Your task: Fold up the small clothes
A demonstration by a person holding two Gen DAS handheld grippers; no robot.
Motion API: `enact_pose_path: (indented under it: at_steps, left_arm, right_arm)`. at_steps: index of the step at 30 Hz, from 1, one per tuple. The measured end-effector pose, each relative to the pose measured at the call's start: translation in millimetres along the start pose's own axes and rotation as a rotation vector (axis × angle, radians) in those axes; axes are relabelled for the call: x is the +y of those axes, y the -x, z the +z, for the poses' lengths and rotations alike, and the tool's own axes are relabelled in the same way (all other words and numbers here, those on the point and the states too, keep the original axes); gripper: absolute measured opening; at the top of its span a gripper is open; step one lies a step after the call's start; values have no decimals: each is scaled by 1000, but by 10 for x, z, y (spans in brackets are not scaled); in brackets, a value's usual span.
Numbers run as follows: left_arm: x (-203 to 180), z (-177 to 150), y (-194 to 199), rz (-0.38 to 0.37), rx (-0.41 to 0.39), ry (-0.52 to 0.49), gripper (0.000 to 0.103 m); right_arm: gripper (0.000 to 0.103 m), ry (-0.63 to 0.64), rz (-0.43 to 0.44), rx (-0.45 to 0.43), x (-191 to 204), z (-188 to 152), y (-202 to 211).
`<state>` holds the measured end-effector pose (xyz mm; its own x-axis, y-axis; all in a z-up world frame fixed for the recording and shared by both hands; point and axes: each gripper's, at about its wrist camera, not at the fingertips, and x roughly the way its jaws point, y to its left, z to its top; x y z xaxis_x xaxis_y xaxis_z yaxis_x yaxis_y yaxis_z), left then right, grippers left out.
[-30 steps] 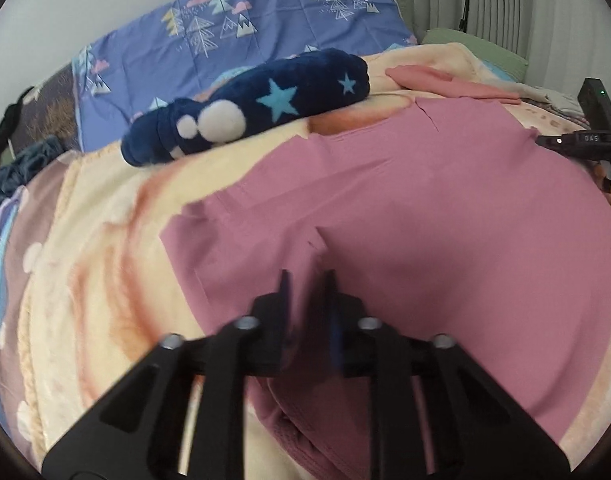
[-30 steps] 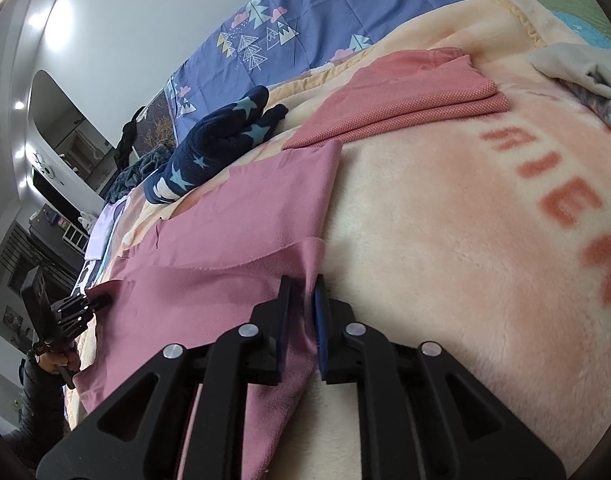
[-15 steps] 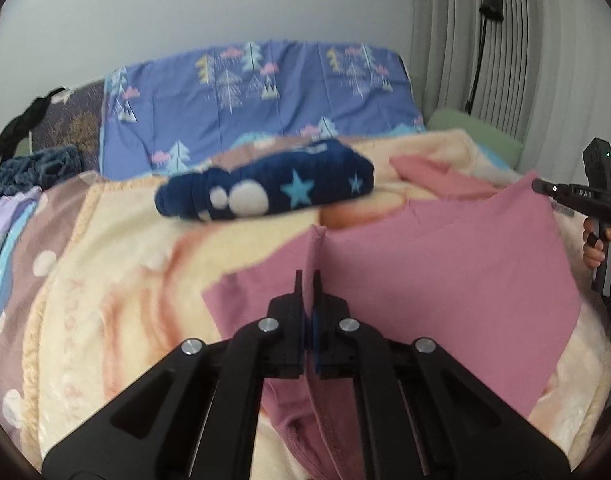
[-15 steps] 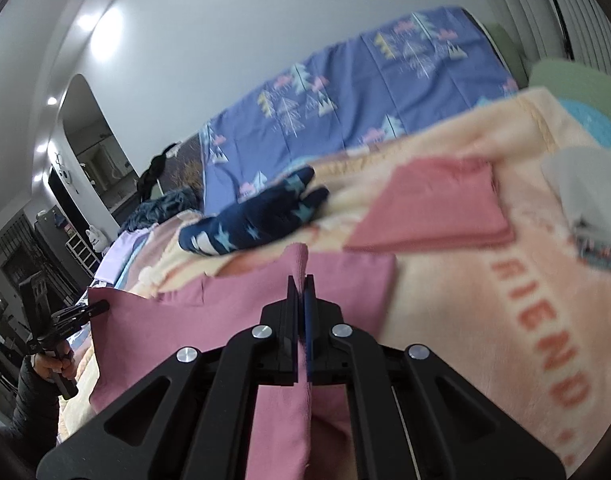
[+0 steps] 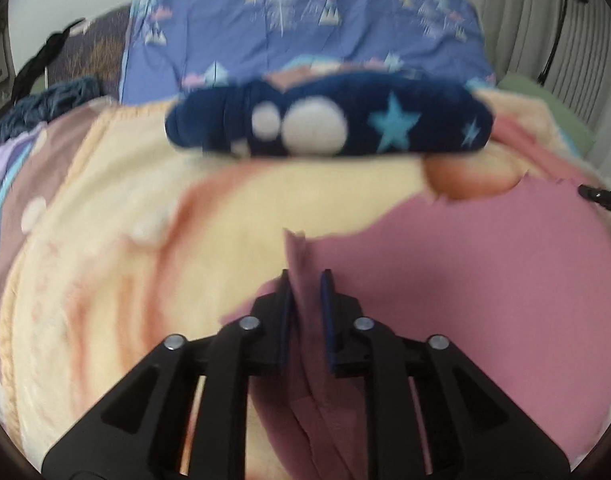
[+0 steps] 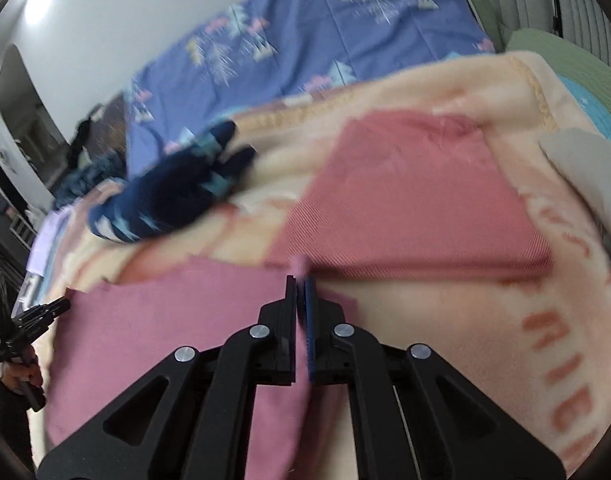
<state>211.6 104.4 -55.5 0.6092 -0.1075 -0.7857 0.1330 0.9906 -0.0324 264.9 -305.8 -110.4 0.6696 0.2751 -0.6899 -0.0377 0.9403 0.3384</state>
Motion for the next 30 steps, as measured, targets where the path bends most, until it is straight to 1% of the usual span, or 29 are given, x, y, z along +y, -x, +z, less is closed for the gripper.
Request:
enact_pose_path:
  at_steps: [2, 4, 5, 6, 7, 9, 12, 13, 14, 15, 17, 18, 19, 21, 22, 23, 24, 25, 26, 28, 29, 30]
  left_arm:
    - [24, -71, 74, -17, -37, 9, 20]
    - [57, -87, 239, -39, -69, 29, 44]
    - [39, -95, 311, -23, -88, 22, 48]
    - [-27, -103, 421, 4, -110, -6, 49]
    - [-90, -108, 503, 6, -123, -32, 49]
    - [-348, -168, 752, -36, -157, -99, 49]
    - [-961, -287, 1021, -142, -184, -213, 53]
    - [-1208, -343, 1066, -179, -176, -249, 56]
    - [-1542, -428, 1089, -218, -155, -299, 58]
    - [-1833, -512, 1082, -243, -134, -340, 63]
    - [-2405, -719, 1061, -294, -100, -430, 65]
    - [-2649, -812, 1056, -311, -90, -473, 68]
    - [-2902, -919, 1058, -311, -89, -529, 71]
    - [-3384, -1145, 1064, -258, -122, -678, 74]
    - [-3536, -1218, 1064, -242, -133, -726, 75]
    - [-3724, -1297, 1045, -209, -141, -784, 75]
    - [-3845, -1345, 1015, -169, -152, -821, 75]
    - [-3931, -1369, 986, -131, -164, -845, 75]
    - [-4023, -1393, 944, -73, -184, -875, 75]
    - [-4109, -1382, 898, -20, -206, -892, 76]
    - [-4132, -1360, 894, -7, -209, -882, 73]
    - [-4141, -1335, 897, -5, -210, -871, 63]
  right_arm:
    - [8, -36, 52, -24, -108, -99, 71]
    - [15, -66, 81, -40, -180, -121, 182]
    - [18, -71, 85, -44, -207, -127, 238]
    - [20, -64, 78, -43, -221, -130, 281]
    - [21, -56, 71, -40, -224, -123, 311]
    - [21, -66, 72, -30, -282, -129, 342]
    - [21, -148, 112, -1, -445, -144, 272]
    - [21, -166, 130, 6, -477, -153, 241]
    - [21, -172, 138, 9, -493, -155, 232]
    - [21, -171, 146, 6, -500, -163, 236]
    - [21, -165, 159, 3, -506, -173, 258]
    - [22, -164, 169, 4, -515, -180, 266]
    - [22, -165, 179, 5, -528, -185, 271]
    - [22, -175, 212, 5, -568, -198, 275]
    - [22, -181, 224, 5, -582, -202, 277]
    - [23, -188, 242, 6, -598, -206, 278]
    - [23, -193, 258, 9, -608, -209, 283]
    - [23, -196, 273, 13, -616, -211, 292]
    - [25, -197, 283, 16, -618, -208, 291]
    - [28, -197, 299, 22, -624, -204, 289]
    - [29, -195, 301, 24, -617, -204, 286]
    - [30, -195, 301, 24, -617, -204, 286]
